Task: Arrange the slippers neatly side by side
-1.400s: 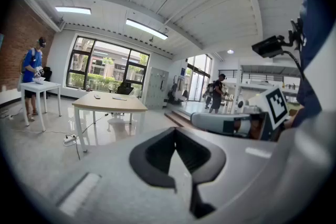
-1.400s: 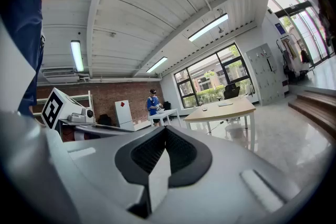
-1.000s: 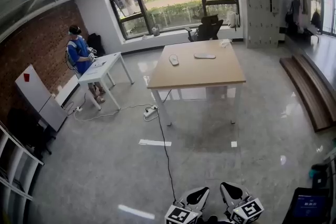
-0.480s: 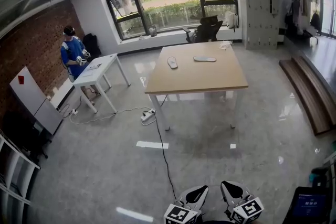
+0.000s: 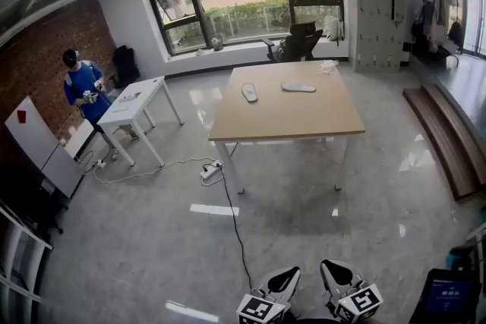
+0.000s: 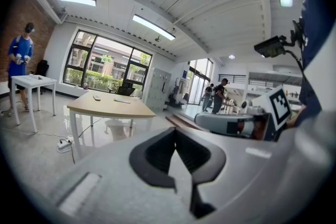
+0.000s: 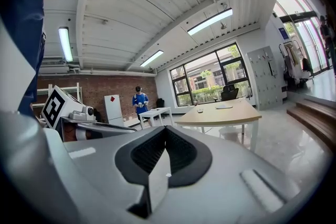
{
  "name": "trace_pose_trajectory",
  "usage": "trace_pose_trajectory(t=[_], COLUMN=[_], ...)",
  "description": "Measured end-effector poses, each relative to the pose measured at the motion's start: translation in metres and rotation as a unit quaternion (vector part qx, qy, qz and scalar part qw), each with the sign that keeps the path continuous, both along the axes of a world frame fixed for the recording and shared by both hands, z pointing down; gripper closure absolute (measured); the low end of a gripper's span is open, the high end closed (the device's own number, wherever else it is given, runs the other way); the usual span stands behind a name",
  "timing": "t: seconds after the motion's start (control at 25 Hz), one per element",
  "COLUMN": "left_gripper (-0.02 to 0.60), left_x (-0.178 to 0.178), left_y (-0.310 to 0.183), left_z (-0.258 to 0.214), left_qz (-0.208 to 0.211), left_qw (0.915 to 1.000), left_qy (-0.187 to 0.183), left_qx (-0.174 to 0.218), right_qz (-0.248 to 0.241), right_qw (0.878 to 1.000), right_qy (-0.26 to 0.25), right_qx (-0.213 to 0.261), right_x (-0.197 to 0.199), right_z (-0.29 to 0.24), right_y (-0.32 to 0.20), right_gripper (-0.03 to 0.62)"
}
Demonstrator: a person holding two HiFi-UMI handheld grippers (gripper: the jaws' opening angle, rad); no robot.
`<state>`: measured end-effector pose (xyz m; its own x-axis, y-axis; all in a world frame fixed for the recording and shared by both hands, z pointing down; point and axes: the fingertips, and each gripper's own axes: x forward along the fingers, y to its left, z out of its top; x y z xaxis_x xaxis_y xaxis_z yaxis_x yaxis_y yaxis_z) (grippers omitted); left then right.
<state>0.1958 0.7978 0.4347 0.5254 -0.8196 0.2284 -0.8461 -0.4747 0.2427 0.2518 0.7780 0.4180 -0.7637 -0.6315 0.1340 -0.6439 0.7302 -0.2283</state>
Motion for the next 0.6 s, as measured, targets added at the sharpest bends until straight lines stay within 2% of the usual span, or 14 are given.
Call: trace_pose_trajectory(t=[0.4, 0.6], left_gripper=[0.578, 0.578], left_x=[-0.052, -0.059], left_y=[-0.036, -0.044], left_z=[0.009, 0.008], left_qz=[-0.003, 0.007], left_qw=[0.9999, 0.9998], left_qy=[0.009, 0.014], left_qx=[-0.007, -0.008], right_qz=[-0.005, 0.004], right_qw=[1.0, 1.0], right_qy=[0.005, 0.004], right_qx=[-0.002, -0.005], right_x=[-0.054, -0.065], right_z=[0.005, 0.003], right_y=[-0.033, -0.041], right_gripper=[0.583, 0.582])
